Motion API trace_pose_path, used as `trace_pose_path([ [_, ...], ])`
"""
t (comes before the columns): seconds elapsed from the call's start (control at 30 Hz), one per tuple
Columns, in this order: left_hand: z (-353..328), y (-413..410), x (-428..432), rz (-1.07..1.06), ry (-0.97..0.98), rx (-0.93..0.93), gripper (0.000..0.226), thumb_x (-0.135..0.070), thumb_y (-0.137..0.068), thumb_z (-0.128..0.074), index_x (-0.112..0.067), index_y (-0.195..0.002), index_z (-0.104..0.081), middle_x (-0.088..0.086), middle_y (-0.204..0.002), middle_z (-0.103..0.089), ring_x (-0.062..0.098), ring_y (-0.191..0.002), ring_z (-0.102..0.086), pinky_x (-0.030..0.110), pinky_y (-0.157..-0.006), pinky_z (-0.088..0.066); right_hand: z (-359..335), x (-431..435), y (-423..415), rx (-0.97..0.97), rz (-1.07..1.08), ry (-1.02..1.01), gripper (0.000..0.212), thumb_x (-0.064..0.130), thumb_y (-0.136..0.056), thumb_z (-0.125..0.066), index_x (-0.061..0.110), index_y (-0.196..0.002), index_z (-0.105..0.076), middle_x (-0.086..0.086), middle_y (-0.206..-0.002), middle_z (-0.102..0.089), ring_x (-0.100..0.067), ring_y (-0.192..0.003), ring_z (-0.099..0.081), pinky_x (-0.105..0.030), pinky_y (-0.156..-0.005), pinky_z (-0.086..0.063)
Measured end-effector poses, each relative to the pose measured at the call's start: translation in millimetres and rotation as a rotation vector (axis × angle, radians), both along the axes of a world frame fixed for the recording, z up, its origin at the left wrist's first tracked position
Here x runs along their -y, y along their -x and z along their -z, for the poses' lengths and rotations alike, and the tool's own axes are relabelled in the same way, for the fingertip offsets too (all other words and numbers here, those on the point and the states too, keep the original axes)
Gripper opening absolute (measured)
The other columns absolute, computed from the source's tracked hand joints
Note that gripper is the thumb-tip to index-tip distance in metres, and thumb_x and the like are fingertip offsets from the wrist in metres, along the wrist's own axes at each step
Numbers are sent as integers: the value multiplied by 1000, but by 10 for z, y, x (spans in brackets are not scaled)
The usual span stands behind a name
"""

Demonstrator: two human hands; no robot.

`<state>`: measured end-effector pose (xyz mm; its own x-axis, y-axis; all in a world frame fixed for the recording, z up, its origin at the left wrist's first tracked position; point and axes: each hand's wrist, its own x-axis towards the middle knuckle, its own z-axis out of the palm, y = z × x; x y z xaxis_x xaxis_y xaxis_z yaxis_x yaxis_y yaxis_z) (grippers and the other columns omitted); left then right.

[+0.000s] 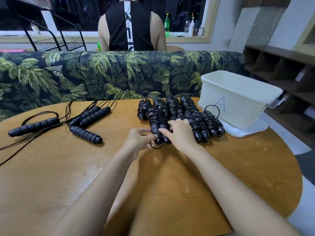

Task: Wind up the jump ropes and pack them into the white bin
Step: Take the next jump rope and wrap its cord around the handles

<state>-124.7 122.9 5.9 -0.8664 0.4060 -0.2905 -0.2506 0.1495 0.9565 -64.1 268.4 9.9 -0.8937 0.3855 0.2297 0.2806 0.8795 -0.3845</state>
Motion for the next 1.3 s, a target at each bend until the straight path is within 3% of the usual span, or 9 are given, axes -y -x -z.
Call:
trace_pose_path([
  [0.1,54,159,-156,86,114,44,43,1,-85,-68,6,-123,-50,14,-80,-64,13,-51,-59,28,-52,-58,44,-67,142,133,3,-207,50,56,-93,-49,17,-120,-63,-4,-117,-57,-27,-115,-41,-38,-96,-35],
  [0.23,203,263,-283,129,520,-447,71,-19,-81,-73,-6,-142,-39,13,-124,-56,26,-103,-60,40,-89,-52,222,-194,48,66,-18,-288,55,57,-92,-49,24,-136,-52,-3,-143,-43,-31,-133,-31,-44,-113,-23],
  [0.3,224,235,-305,157,444,-497,81,-12,-81,-70,-11,-149,-26,11,-135,-49,28,-113,-57,42,-96,-48,296,-280,-19,110,-26,-238,63,64,-92,-36,29,-144,-42,-1,-156,-29,-37,-142,-20,-49,-118,-12],
  [0.47,327,250,-261,223,277,-392,70,-5,-81,-69,-17,-142,-37,5,-128,-53,20,-102,-61,37,-91,-52,372,-403,-133,93,-79,-197,88,73,-77,0,34,-145,-39,8,-160,-20,-28,-147,-13,-39,-119,3],
  [0.6,322,215,-286,355,359,-470,70,-13,-90,-60,-16,-150,-25,3,-137,-52,18,-110,-57,30,-94,-48,433,-380,-162,103,-69,-228,85,70,-82,3,33,-147,-38,2,-160,-20,-36,-147,-13,-43,-119,-1],
  [0.7,263,195,-322,426,546,-624,72,-25,-91,-53,-17,-152,-16,7,-113,-63,22,-91,-55,26,-69,-41,412,-298,-176,130,-37,-217,76,65,-89,-1,32,-148,-36,0,-161,-19,-37,-147,-10,-45,-119,-1],
  [0.9,200,119,199,403,741,-830,56,-28,-91,-54,-22,-145,-36,9,-121,-62,29,-106,-57,40,-89,-48,229,195,-179,-44,-152,-291,36,30,-89,-65,22,-124,-64,-2,-134,-58,-33,-132,-44,-48,-111,-35],
  [1.13,207,400,1498,134,830,-907,34,-23,-92,-56,-27,-125,-59,-3,-123,-62,18,-113,-54,33,-93,-46,152,1251,396,81,-426,-161,43,36,-101,-42,25,-143,-42,7,-145,-44,-20,-133,-33,-34,-107,-33],
  [1.3,38,844,1979,54,1009,-931,53,-15,-92,-48,-25,-144,-39,-1,-146,-41,24,-125,-41,33,-95,-41,201,1839,1063,109,-449,-138,53,41,-97,-49,23,-145,-34,1,-143,-43,-24,-127,-39,-38,-102,-39],
])
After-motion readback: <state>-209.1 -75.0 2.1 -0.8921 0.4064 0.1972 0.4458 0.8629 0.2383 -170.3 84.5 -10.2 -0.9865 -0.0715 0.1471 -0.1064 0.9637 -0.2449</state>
